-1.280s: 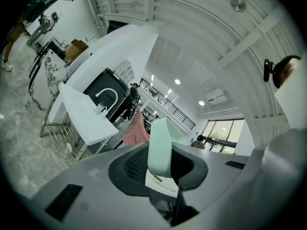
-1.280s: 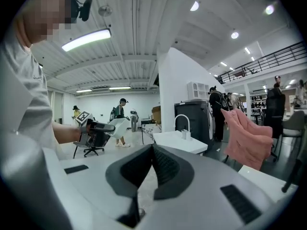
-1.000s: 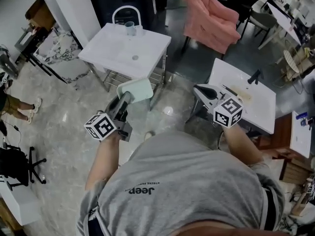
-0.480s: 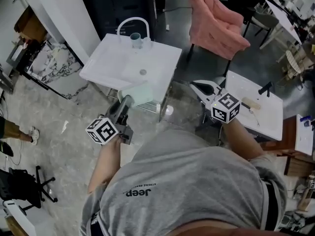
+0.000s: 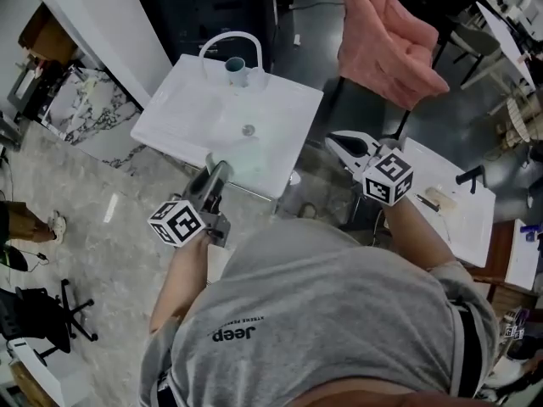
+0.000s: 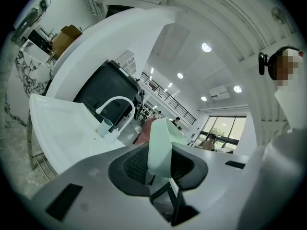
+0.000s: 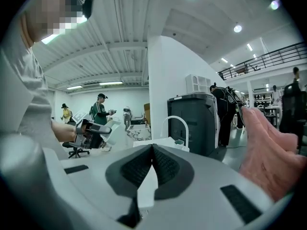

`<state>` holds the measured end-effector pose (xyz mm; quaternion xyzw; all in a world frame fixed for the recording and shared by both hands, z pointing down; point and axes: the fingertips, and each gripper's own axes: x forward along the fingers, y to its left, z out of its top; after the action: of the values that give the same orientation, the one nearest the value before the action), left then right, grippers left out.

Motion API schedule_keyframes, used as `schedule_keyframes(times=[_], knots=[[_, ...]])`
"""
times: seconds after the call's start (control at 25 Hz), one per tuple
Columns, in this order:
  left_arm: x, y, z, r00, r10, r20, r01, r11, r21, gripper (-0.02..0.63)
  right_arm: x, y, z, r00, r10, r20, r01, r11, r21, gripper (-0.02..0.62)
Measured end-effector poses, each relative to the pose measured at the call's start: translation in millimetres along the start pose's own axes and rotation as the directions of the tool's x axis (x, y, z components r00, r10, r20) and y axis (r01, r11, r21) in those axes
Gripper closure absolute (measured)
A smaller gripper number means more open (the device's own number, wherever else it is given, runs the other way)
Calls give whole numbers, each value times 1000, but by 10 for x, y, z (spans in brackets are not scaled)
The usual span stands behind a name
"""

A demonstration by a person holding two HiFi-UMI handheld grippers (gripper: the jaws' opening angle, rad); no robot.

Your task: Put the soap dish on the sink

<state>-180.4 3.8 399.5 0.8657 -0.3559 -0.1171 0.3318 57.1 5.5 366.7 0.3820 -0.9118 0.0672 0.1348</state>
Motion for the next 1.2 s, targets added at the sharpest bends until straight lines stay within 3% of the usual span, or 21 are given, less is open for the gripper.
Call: schedule_keyframes(times=[0.32, 0.52, 0.72, 0.96, 1.2], knots=[[1111, 170, 84, 995, 96, 42, -96, 995, 10, 520, 393, -1256, 39, 993, 116, 6, -116, 993, -21, 541], [1867, 332, 74, 991, 136, 3, -136, 990, 40, 520, 574, -1924, -26, 985, 173, -11, -174, 984, -49, 541], [2345, 635, 55, 975, 180, -129, -166, 980, 111, 520, 829, -2296, -93, 985, 172, -21, -173, 985, -31, 541], [2777, 1005, -19, 950, 144, -279, -97, 980, 173, 520, 1046, -2495, -121, 995, 95, -4, -95, 995, -10, 541], [3181, 1411, -280, 896, 117, -428, -37, 981, 191, 521, 1213, -2691, -162, 1000, -6, 20, 6, 1000, -9, 541]])
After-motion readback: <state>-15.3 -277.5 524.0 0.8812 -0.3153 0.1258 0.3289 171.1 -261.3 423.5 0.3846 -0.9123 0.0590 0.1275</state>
